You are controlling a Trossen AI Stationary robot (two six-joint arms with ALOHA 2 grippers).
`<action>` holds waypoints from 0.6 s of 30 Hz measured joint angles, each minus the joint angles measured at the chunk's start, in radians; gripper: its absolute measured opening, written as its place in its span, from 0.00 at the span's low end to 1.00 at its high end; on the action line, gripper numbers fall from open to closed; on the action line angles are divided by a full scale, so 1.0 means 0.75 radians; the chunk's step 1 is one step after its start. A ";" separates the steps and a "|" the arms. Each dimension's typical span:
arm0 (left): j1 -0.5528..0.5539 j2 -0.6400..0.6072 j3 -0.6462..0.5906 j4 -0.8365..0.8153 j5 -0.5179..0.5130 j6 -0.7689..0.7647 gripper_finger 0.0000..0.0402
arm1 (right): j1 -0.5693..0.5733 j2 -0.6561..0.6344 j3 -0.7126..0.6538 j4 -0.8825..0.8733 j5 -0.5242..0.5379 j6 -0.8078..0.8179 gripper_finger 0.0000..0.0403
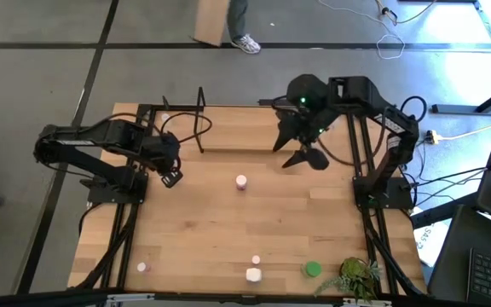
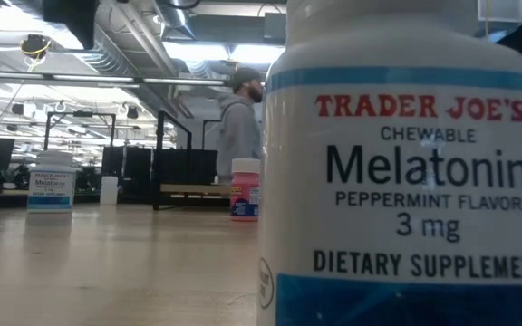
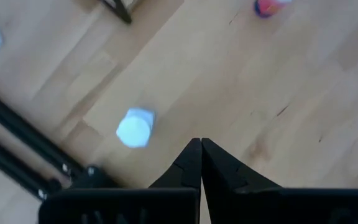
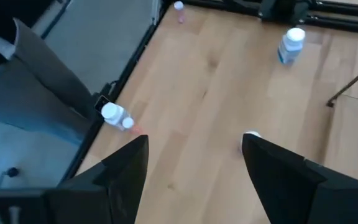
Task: Pick and place medicine bottles onto shelf by color
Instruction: Put the white and pink pill bottle on the shelf
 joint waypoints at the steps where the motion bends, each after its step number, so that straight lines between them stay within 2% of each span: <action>1: 0.000 0.000 0.000 -0.018 0.011 -0.011 0.00 | 0.017 0.001 0.000 0.008 0.006 0.001 0.65; 5: 0.000 -0.006 0.000 -0.030 0.045 -0.005 0.00 | 0.050 -0.014 -0.001 0.053 -0.036 0.060 0.65; 11: -0.007 -0.005 0.000 -0.031 0.052 -0.002 0.00 | 0.090 -0.022 -0.010 0.062 0.127 0.184 0.65; 14: -0.025 -0.005 -0.001 -0.030 0.052 0.001 0.00 | 0.129 -0.038 -0.097 0.185 0.130 0.231 0.65; 18: -0.063 -0.005 -0.001 -0.030 0.051 0.001 0.00 | 0.170 -0.076 -0.302 0.355 0.177 0.294 0.65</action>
